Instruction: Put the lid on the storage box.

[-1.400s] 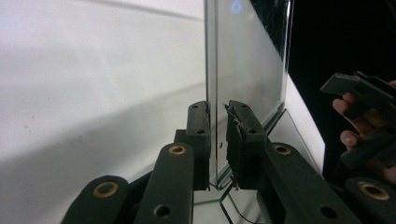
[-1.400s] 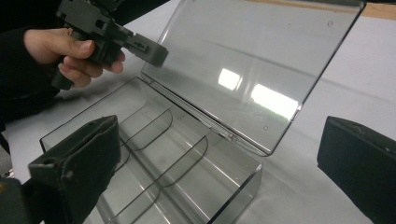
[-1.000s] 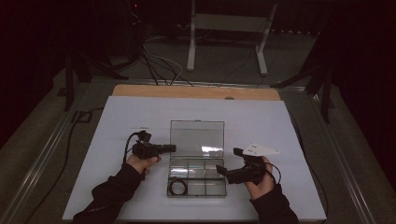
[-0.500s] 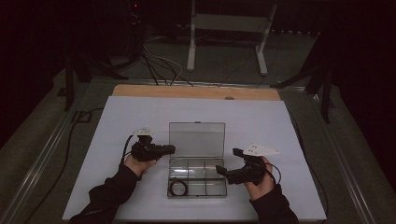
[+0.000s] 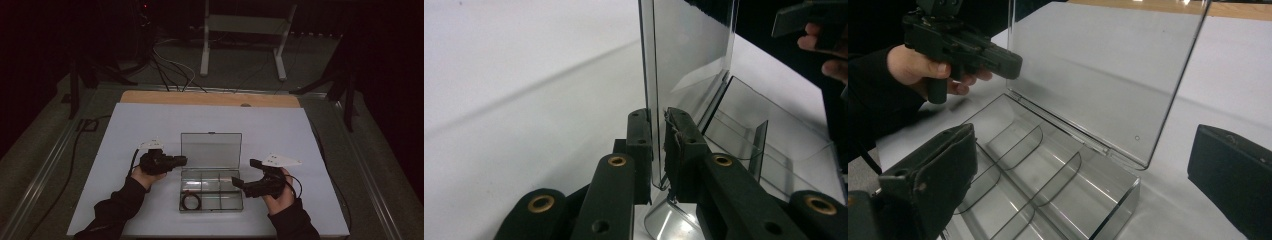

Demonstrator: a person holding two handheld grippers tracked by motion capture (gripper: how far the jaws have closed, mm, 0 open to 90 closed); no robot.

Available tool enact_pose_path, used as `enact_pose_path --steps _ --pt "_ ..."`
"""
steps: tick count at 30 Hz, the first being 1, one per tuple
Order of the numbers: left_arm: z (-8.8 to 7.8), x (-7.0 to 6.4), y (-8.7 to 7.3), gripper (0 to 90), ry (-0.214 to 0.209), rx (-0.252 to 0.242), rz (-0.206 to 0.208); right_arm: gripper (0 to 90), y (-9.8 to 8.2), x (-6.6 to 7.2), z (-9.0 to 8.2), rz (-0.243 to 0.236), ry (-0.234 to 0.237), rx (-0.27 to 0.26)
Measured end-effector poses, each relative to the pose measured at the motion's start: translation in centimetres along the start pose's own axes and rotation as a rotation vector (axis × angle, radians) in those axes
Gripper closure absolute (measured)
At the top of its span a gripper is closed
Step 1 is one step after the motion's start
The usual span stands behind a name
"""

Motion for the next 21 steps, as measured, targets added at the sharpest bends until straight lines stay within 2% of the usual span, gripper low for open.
enact_pose_path --steps 4,5,6,10,12,16,20,21 --pt "-0.14 0.03 -0.21 83.5 -0.016 -0.025 0.064 0.0 0.07 -0.05 -0.27 0.017 0.010 -0.020" --pt "-0.14 0.03 -0.21 83.7 -0.016 -0.025 0.064 0.0 0.09 -0.02 -0.34 0.024 0.016 -0.021" --pt "-0.23 -0.06 -0.33 83.8 -0.017 -0.041 0.105 0.0 0.10 0.01 -0.42 0.025 0.014 -0.019" --pt "-0.39 -0.46 -0.40 84.0 0.002 -0.055 0.178 0.0 -0.02 0.08 -0.69 0.020 0.022 -0.018" --pt "-0.48 -0.59 -0.43 84.3 -0.003 -0.060 0.193 0.0 -0.10 0.02 -0.68 0.035 0.057 -0.005" --pt "-0.59 -0.75 -0.56 84.5 0.001 -0.067 0.231 0.0 -0.32 -0.05 -0.77 0.042 0.085 -0.002" --pt "-0.67 -0.83 -0.75 84.9 0.005 -0.083 0.290 0.0 -0.52 -0.03 -0.84 0.022 0.092 0.015" --pt "-0.67 -0.83 -0.75 84.8 0.005 -0.083 0.290 0.0 -0.52 -0.03 -0.84 0.022 0.092 0.015"
Point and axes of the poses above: each handheld gripper's, and its own axes: z roughly forward along the jaws, y roughly out of its top, x roughly to its left, the point moved 2 cm from there along z, roughly forward along the jaws, and after that the axes turned 5 degrees about y, right-handed, at the moved point
